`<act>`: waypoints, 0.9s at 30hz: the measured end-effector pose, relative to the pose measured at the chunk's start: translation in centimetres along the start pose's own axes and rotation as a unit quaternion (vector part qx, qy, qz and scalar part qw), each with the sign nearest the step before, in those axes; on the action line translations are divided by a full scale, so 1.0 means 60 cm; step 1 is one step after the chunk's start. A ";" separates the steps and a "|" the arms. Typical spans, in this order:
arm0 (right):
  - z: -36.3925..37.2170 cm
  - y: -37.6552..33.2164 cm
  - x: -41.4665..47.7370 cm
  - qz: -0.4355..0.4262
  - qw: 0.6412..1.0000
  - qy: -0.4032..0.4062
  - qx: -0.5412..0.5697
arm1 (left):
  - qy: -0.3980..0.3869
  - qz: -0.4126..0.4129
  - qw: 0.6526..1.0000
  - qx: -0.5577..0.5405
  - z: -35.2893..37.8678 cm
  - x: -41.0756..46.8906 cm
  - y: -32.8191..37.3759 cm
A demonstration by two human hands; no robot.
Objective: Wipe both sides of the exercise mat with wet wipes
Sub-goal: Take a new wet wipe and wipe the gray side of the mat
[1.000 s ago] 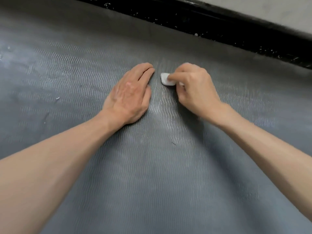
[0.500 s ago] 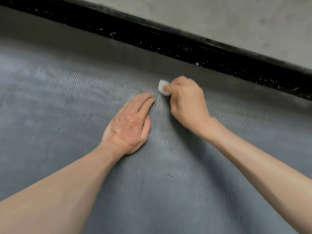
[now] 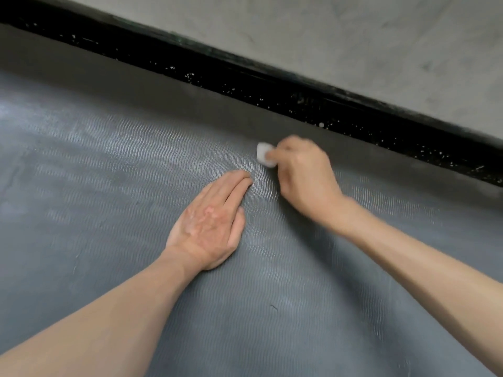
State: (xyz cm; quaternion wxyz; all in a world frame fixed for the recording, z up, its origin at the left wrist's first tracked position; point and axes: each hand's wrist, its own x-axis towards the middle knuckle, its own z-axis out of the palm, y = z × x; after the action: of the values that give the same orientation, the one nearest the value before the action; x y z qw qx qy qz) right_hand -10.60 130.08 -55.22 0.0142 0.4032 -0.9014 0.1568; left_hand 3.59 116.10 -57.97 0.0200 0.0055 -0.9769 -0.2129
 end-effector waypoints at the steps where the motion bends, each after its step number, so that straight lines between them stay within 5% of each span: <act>1: -0.005 -0.005 -0.023 -0.026 0.999 -0.015 0.018 | 0.000 0.000 1.000 0.003 0.000 0.000 0.000; 8: -0.006 0.042 0.057 0.073 0.997 0.010 0.010 | -0.002 -0.004 1.000 0.007 0.000 -0.005 0.000; 14: -0.022 0.001 -0.051 -0.059 0.995 -0.065 0.036 | 0.002 0.004 1.000 0.001 0.001 -0.002 0.002; 20: -0.018 0.061 0.029 0.071 0.997 0.012 0.000 | 0.008 0.007 1.000 0.008 0.004 -0.004 -0.002; 27: -0.032 0.031 -0.087 -0.032 0.998 -0.043 0.027 | 0.023 0.008 1.000 0.008 0.004 -0.004 -0.003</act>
State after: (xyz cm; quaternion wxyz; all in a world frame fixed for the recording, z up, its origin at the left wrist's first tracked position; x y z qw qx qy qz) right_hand -8.63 135.61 -54.71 -0.0303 0.4389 -0.8830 0.1634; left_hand 3.85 116.04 -58.26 0.0440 0.0029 -0.9778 -0.2047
